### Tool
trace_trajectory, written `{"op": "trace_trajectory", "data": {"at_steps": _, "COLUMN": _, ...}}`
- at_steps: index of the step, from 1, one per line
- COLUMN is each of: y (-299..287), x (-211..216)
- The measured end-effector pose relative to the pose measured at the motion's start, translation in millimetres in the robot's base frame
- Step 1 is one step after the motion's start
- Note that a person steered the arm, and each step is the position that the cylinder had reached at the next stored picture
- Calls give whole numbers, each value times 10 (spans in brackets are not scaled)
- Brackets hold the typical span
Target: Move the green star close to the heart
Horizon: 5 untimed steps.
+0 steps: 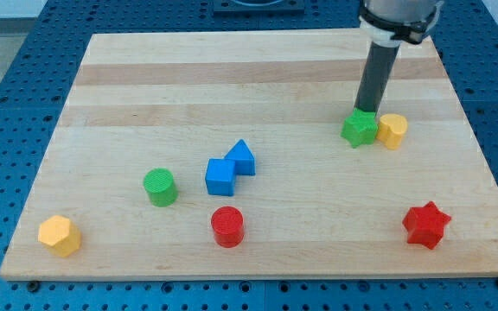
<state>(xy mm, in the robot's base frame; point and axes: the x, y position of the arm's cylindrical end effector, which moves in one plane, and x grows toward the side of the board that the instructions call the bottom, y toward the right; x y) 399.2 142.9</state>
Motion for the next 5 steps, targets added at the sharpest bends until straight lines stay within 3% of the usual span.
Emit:
{"op": "trace_trajectory", "data": {"at_steps": 3, "y": -348, "x": 112}}
{"op": "trace_trajectory", "data": {"at_steps": 5, "y": 16, "x": 110}}
